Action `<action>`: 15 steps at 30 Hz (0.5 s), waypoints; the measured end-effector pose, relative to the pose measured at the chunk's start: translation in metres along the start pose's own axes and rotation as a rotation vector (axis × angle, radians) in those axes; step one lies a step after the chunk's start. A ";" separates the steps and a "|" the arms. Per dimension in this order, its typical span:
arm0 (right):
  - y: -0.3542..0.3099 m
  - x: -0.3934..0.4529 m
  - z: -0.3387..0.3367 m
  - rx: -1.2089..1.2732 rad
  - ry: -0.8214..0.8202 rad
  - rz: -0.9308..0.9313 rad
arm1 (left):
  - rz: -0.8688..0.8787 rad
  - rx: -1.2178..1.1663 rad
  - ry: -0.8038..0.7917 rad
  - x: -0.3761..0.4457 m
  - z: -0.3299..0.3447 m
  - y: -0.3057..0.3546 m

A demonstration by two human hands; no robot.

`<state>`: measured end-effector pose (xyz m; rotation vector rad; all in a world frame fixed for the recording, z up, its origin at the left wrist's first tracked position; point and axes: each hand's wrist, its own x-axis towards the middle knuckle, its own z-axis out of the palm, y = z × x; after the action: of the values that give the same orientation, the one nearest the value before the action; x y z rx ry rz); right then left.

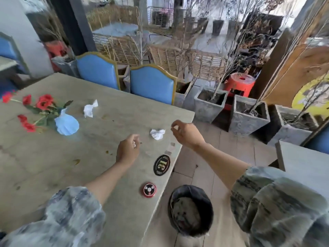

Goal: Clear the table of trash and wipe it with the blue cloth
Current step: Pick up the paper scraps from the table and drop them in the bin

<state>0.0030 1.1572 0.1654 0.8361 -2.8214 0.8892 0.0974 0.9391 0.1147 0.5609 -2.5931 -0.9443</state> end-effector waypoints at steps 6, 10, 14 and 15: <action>0.050 0.025 0.001 -0.047 -0.031 -0.172 | -0.116 0.059 0.060 -0.002 0.042 0.026; 0.076 0.044 0.011 -0.119 -0.114 -0.196 | -0.160 0.085 0.056 0.010 0.067 0.036; 0.097 0.068 0.028 -0.188 -0.216 -0.184 | -0.141 0.136 0.020 0.042 0.096 0.037; 0.101 0.075 0.034 -0.201 -0.236 -0.176 | -0.130 0.149 0.010 0.051 0.105 0.035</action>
<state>-0.1100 1.1718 0.1018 1.2055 -2.9053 0.5031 0.0000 0.9968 0.0705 0.7792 -2.6596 -0.7875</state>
